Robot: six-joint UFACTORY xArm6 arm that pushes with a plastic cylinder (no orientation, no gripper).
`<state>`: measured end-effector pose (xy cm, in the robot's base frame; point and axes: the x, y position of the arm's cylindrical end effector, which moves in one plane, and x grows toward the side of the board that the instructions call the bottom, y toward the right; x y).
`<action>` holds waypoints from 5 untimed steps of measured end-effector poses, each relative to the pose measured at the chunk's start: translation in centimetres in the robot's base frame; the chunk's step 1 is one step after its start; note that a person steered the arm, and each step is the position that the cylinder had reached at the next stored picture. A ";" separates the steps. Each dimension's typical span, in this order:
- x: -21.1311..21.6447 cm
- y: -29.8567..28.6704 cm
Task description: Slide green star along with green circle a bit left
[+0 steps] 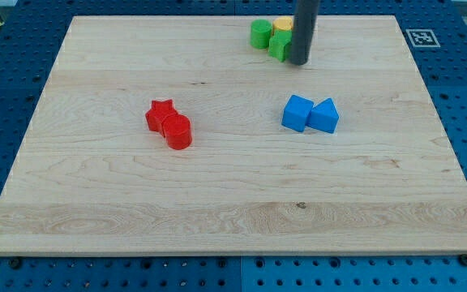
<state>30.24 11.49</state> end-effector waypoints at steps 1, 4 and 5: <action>-0.5 0.2; -1.4 2.3; -1.8 0.1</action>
<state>28.41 11.62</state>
